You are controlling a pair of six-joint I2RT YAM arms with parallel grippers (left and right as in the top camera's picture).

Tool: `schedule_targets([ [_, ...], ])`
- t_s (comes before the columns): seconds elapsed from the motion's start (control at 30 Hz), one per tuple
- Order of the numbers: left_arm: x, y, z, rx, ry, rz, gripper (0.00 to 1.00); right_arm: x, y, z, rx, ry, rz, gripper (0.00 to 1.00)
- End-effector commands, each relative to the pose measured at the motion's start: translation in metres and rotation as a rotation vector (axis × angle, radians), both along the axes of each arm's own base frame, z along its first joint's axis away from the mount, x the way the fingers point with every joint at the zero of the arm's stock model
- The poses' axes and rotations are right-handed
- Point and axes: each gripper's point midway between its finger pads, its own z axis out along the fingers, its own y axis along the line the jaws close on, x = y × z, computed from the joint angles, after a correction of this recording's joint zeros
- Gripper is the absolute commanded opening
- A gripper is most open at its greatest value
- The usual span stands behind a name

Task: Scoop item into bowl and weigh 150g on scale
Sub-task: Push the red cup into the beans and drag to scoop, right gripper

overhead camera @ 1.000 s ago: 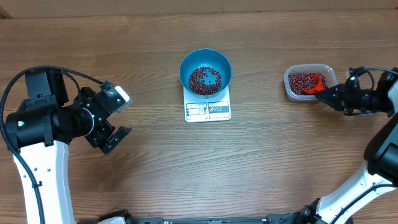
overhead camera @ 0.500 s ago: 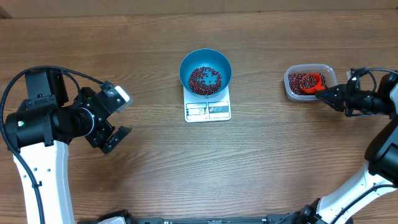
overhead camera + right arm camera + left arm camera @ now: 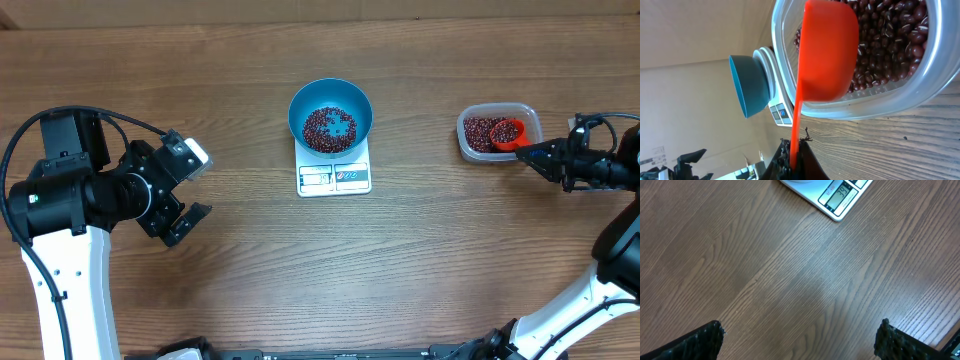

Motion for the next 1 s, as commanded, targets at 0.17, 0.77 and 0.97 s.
schedule_targets([
  [0.17,0.000,0.001,0.000,0.020,-0.008,-0.027,1.00,-0.001,0.008,0.013,0.070,-0.072,0.015,0.04],
  [0.77,0.000,0.001,0.000,0.020,-0.008,-0.027,1.00,-0.001,0.014,0.028,0.137,-0.120,0.007,0.04],
  [0.97,0.000,0.001,0.000,0.020,-0.008,-0.027,1.00,0.000,0.015,0.029,0.145,-0.125,0.005,0.04],
])
